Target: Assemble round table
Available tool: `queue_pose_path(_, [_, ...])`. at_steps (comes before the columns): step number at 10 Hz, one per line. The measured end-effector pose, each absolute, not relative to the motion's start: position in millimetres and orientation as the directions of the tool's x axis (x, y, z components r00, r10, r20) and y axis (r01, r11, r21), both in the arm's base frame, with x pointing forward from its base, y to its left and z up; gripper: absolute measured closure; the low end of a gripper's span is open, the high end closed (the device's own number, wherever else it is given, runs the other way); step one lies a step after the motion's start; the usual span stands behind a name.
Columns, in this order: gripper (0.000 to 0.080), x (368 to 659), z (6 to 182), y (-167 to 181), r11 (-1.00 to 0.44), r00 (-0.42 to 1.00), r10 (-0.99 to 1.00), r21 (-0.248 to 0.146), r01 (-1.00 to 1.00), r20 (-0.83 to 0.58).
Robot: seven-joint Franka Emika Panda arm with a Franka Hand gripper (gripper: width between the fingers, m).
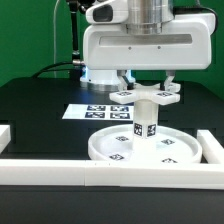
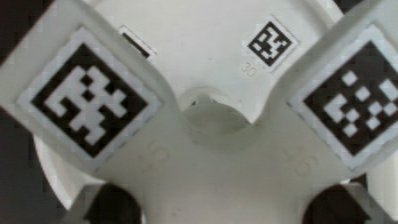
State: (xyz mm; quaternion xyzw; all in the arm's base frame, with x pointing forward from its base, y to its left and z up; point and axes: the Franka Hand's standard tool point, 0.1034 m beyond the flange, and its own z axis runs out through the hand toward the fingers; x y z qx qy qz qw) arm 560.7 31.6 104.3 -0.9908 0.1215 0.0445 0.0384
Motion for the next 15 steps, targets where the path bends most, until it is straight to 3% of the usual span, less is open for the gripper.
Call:
queue_pose_path(7, [0.0354, 562.2, 104.6, 32.0, -0.967, 0.967, -0.239, -0.066, -0.245, -0.090])
queue_pose_path(10, [0.0354, 565.0, 104.3, 30.0, -0.938, 0.940, -0.336, -0.066, -0.340, -0.066])
queue_pose_path(12, [0.0354, 562.9, 104.1, 31.3, -0.809, 0.812, -0.582, -0.074, -0.584, -0.041])
queue_pose_path(14, [0.0354, 561.5, 103.7, 30.8, -0.573, 0.581, -0.813, -0.120, -0.811, -0.041])
queue_pose_path(15, [0.0354, 561.1, 103.8, 32.1, -0.446, 0.456, -0.888, -0.125, -0.886, -0.064])
